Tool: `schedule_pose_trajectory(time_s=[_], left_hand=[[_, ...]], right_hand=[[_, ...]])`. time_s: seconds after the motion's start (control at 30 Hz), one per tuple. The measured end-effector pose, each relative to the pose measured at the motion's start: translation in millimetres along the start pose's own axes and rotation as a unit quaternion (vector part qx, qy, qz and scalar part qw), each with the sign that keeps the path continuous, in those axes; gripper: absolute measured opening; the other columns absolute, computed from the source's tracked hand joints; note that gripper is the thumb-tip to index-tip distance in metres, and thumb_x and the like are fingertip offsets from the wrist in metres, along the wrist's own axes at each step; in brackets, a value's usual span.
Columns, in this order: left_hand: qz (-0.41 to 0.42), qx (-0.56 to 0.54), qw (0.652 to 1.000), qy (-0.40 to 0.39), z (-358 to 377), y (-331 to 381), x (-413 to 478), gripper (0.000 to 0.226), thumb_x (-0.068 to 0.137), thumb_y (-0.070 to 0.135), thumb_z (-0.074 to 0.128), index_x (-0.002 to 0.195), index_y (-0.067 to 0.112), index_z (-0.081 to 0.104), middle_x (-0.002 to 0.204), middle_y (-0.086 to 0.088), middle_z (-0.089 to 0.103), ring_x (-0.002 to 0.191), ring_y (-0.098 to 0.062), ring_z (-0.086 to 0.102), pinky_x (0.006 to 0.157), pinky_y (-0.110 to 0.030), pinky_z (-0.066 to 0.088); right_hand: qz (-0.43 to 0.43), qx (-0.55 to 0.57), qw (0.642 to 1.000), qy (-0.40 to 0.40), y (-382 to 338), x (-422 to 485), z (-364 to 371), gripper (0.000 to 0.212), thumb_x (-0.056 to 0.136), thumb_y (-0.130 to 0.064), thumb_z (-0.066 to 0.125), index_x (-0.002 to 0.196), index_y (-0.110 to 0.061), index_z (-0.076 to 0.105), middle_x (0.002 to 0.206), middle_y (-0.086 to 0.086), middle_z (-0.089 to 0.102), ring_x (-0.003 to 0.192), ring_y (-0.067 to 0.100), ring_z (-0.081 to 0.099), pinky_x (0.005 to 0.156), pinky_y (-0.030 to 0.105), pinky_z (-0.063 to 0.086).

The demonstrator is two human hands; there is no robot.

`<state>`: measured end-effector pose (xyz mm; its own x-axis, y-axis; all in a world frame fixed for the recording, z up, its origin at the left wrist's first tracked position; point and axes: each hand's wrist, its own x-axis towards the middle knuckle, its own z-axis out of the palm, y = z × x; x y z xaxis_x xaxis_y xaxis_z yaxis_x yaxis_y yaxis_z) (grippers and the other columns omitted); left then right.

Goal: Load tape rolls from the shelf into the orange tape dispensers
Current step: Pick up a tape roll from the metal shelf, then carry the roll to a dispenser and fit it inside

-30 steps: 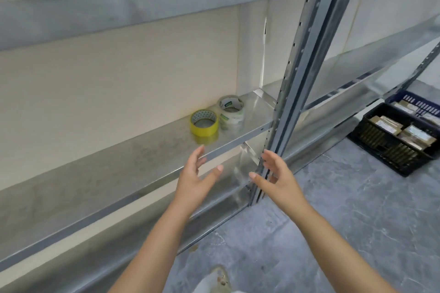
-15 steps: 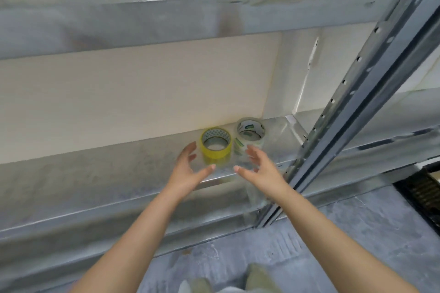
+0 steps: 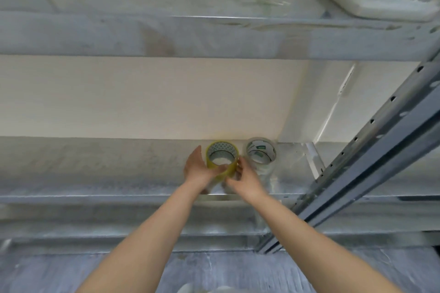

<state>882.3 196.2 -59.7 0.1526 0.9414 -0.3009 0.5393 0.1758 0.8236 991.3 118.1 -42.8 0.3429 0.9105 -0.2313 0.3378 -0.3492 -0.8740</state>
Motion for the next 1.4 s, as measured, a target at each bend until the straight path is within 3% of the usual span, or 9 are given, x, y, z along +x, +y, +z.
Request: schedule_pose_trajectory(time_s=[0.23, 0.37, 0.5, 0.63, 0.73, 0.83, 1.0, 1.13, 1.4], left_hand=[[0.092, 0.104, 0.988, 0.071, 2, 4, -14, 0.065, 0.061, 0.030, 0.082, 0.117, 0.011, 0.056, 0.116, -0.013, 0.067, 0.107, -0.032, 0.062, 0.089, -0.043, 0.050], [0.100, 0.033, 0.987, 0.120, -2, 2, -22, 0.066, 0.059, 0.020, 0.084, 0.117, 0.008, 0.057, 0.117, -0.014, 0.065, 0.110, -0.031, 0.059, 0.091, -0.041, 0.050], [0.094, -0.027, 0.983, 0.158, -16, -5, -30, 0.067, 0.059, 0.015, 0.085, 0.119, 0.004, 0.056, 0.118, -0.015, 0.063, 0.111, -0.029, 0.057, 0.094, -0.037, 0.048], [0.067, -0.064, 0.975, 0.200, -35, -14, -42, 0.075, 0.063, 0.017, 0.085, 0.128, 0.004, 0.050, 0.128, -0.015, 0.056, 0.120, -0.027, 0.052, 0.096, -0.027, 0.039], [0.051, -0.083, 0.965, 0.244, -47, -24, -54, 0.077, 0.063, 0.017, 0.085, 0.129, 0.005, 0.048, 0.131, -0.014, 0.053, 0.123, -0.025, 0.049, 0.094, -0.021, 0.034], [0.031, -0.112, 0.951, 0.287, -59, -39, -71, 0.075, 0.062, 0.017, 0.086, 0.126, 0.007, 0.049, 0.128, -0.012, 0.053, 0.120, -0.022, 0.048, 0.095, -0.021, 0.033], [0.002, -0.153, 0.921, 0.359, -76, -65, -103, 0.070, 0.058, 0.020, 0.088, 0.116, 0.016, 0.050, 0.113, 0.002, 0.048, 0.107, -0.010, 0.048, 0.089, -0.019, 0.034], [-0.015, -0.158, 0.900, 0.405, -98, -85, -125, 0.071, 0.056, 0.024, 0.088, 0.115, 0.018, 0.049, 0.114, 0.001, 0.047, 0.104, -0.009, 0.047, 0.089, -0.020, 0.036], [-0.010, -0.184, 0.880, 0.437, -151, -117, -155, 0.066, 0.060, 0.024, 0.087, 0.115, 0.019, 0.051, 0.120, 0.000, 0.049, 0.111, -0.013, 0.053, 0.100, -0.031, 0.044]], right_hand=[[-0.040, -0.031, 0.999, 0.016, -3, 6, 6, 0.035, 0.070, 0.001, 0.061, 0.086, -0.028, 0.049, 0.094, 0.006, 0.063, 0.093, 0.028, 0.061, 0.083, 0.043, 0.053], [-0.064, 0.003, 0.998, 0.003, -1, 5, 10, 0.050, 0.068, -0.001, 0.059, 0.115, -0.014, 0.050, 0.106, 0.009, 0.065, 0.100, 0.030, 0.064, 0.085, 0.046, 0.055], [-0.105, 0.026, 0.994, -0.020, -6, 3, 17, 0.062, 0.070, -0.004, 0.062, 0.127, -0.021, 0.046, 0.111, -0.002, 0.058, 0.102, 0.015, 0.059, 0.075, 0.018, 0.051], [-0.155, 0.004, 0.987, -0.049, -16, 0, 32, 0.061, 0.073, -0.006, 0.065, 0.130, -0.012, 0.043, 0.117, 0.000, 0.052, 0.109, 0.015, 0.051, 0.094, 0.030, 0.045], [-0.210, 0.006, 0.975, -0.066, -27, -4, 46, 0.057, 0.070, -0.004, 0.066, 0.124, -0.011, 0.048, 0.111, -0.002, 0.053, 0.106, 0.017, 0.052, 0.090, 0.029, 0.043], [-0.258, 0.015, 0.961, -0.097, -33, -10, 63, 0.057, 0.066, -0.009, 0.068, 0.121, -0.009, 0.052, 0.115, 0.007, 0.060, 0.108, 0.022, 0.056, 0.094, 0.035, 0.047], [-0.244, -0.001, 0.957, -0.159, -35, -30, 96, 0.070, 0.074, -0.009, 0.071, 0.136, -0.008, 0.039, 0.132, 0.013, 0.047, 0.124, 0.023, 0.044, 0.103, 0.030, 0.038], [-0.256, 0.013, 0.942, -0.216, -45, -47, 125, 0.070, 0.075, -0.008, 0.069, 0.138, -0.010, 0.038, 0.135, 0.012, 0.046, 0.125, 0.021, 0.046, 0.108, 0.037, 0.038], [-0.285, 0.032, 0.920, -0.266, -71, -68, 180, 0.069, 0.077, -0.016, 0.070, 0.137, -0.018, 0.038, 0.135, 0.003, 0.044, 0.127, 0.016, 0.043, 0.104, 0.030, 0.037]])
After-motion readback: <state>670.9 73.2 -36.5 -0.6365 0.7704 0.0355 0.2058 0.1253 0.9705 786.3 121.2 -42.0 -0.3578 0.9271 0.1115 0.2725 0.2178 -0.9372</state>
